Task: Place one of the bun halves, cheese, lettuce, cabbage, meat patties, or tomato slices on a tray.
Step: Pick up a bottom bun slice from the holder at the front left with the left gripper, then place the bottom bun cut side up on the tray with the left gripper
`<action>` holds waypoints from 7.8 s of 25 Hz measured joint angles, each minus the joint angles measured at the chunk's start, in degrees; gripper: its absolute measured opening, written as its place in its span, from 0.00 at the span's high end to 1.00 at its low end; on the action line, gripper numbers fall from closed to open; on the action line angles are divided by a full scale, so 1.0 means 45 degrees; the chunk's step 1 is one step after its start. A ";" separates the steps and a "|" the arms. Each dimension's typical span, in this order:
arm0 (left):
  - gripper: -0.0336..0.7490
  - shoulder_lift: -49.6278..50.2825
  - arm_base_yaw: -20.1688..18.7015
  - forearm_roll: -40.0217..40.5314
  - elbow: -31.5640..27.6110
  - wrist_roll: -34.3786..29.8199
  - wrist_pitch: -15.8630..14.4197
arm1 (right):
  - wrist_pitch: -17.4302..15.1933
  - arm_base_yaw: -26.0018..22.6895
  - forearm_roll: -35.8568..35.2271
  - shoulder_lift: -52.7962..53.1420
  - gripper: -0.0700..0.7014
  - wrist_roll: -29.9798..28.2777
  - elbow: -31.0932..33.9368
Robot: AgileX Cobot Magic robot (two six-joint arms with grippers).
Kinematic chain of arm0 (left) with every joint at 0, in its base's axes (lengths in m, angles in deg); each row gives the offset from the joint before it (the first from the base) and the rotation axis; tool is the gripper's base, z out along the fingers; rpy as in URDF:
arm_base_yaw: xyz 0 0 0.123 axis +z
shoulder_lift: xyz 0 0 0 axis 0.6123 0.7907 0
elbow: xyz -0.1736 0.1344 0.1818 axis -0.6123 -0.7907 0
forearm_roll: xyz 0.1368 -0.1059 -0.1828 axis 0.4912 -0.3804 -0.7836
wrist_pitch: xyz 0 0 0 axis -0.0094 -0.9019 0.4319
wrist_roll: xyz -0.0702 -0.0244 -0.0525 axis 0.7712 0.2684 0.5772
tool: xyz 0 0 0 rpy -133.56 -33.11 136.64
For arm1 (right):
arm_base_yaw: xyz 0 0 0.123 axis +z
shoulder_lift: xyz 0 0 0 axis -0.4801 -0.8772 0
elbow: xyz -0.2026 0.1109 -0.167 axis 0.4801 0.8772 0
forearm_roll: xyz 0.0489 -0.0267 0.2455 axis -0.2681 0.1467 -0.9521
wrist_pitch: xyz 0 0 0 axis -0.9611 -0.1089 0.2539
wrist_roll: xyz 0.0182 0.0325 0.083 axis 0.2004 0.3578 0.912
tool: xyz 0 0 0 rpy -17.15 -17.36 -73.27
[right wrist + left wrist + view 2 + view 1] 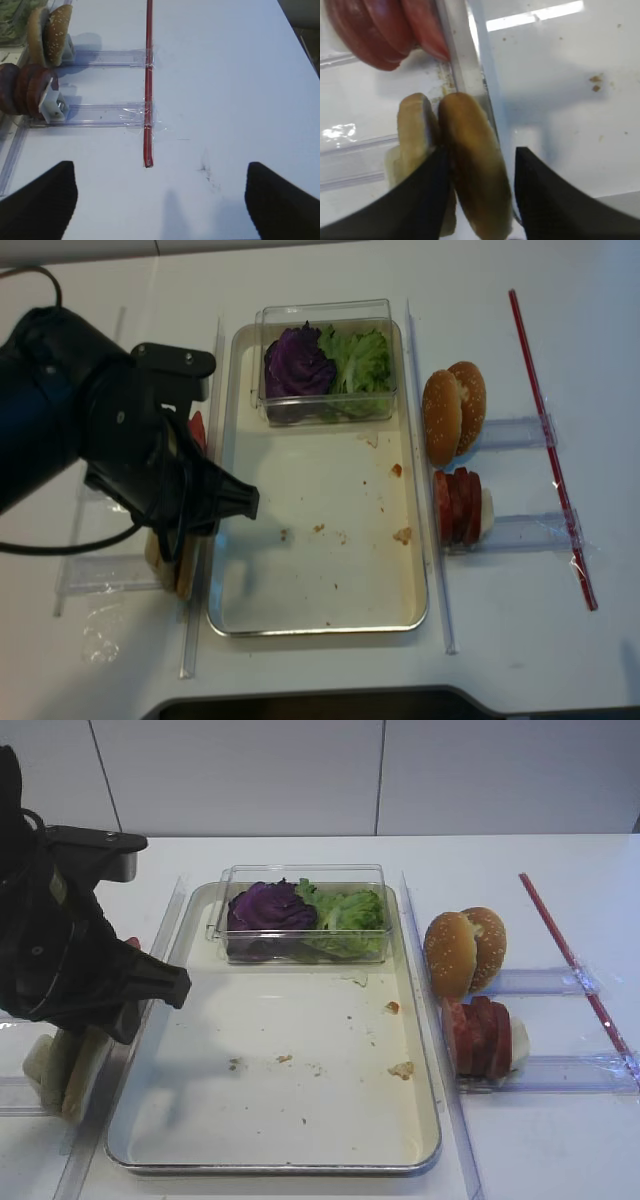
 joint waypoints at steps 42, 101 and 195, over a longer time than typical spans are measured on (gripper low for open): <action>0.80 0.0097 0.0000 0.0789 0.0018 0.0399 -0.0807 | 0.0025 0.0000 0.0000 0.0000 0.00 -0.0029 0.0000; 0.83 -0.0345 0.0000 -0.3609 0.1611 -0.1315 0.0215 | 0.0001 0.0000 0.0000 0.0000 0.00 -0.0003 0.0000; 0.45 0.2836 0.1270 -1.5510 -0.2142 -1.3510 0.5148 | 0.0026 0.0000 0.0000 0.0000 0.00 -0.0032 0.0000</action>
